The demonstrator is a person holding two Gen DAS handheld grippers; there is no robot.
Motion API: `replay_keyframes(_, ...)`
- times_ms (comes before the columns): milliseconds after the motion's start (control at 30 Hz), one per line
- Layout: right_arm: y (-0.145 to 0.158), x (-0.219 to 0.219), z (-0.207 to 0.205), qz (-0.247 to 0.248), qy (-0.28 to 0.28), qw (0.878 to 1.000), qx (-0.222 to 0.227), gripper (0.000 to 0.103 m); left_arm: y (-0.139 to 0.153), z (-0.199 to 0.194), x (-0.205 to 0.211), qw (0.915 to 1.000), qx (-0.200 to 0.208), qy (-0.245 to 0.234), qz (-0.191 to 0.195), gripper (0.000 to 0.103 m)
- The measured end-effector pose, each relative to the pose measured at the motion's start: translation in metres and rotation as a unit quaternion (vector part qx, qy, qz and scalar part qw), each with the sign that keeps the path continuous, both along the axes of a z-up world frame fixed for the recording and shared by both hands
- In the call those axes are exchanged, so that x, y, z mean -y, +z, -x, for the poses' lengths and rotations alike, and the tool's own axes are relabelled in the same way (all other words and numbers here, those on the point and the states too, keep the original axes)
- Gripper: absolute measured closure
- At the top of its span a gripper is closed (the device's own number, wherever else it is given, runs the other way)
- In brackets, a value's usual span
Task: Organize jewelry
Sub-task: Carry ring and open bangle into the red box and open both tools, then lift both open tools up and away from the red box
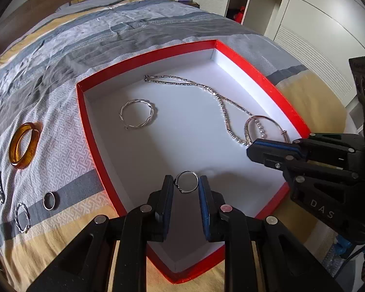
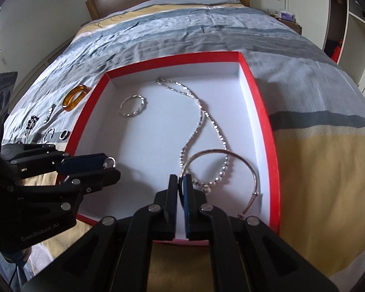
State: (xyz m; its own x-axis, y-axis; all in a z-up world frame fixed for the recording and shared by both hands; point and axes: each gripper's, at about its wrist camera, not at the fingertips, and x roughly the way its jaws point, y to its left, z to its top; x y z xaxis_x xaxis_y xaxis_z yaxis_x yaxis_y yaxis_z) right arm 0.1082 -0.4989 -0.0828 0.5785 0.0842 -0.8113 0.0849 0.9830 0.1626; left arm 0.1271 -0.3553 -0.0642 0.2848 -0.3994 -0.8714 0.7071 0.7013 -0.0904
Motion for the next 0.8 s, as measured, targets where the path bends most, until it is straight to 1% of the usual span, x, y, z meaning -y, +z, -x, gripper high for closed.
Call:
replay_keyframes(67, -0.001, 0.001, 0.001, 0.002, -0.004, 1.000, -0.001, 0.098, -0.001, 0.001, 0.000, 1.0000, 0.003, 0.001, -0.002, 0.082)
replay_keyframes(133, 0.001, 0.003, 0.001, 0.001, -0.008, 1.000, -0.001, 0.097, -0.001, 0.002, 0.001, 1.0000, 0.005, -0.002, -0.005, 0.079)
replay_keyframes(200, 0.002, 0.003, 0.002, 0.002, -0.010, 1.000, 0.000, 0.097, 0.001, 0.003, 0.001, 1.0000, 0.001, -0.005, 0.001, 0.070)
replay_keyframes(233, 0.003, 0.004, 0.003, 0.002, -0.012, 1.000, 0.001, 0.097, 0.001, 0.002, 0.003, 1.0000, 0.002, -0.004, 0.003, 0.067)
replay_keyframes(300, 0.006, 0.004, 0.005, 0.000, -0.015, 1.000, 0.005, 0.097, 0.006, 0.005, 0.003, 0.9999, 0.010, -0.003, 0.005, 0.051)
replay_keyframes(333, 0.008, 0.004, 0.007, 0.000, -0.016, 1.000, 0.007, 0.097, 0.009, 0.007, 0.002, 0.9998, 0.016, -0.001, 0.006, 0.049)
replay_keyframes(567, 0.028, 0.006, 0.027, 0.005, -0.042, 0.999, 0.024, 0.091, 0.028, 0.014, -0.012, 0.9995, 0.025, 0.011, 0.019, 0.046)
replay_keyframes(800, 0.053, -0.006, 0.053, 0.013, -0.055, 0.998, 0.042, 0.078, 0.052, 0.033, -0.039, 0.9984, 0.035, 0.028, 0.035, 0.041)
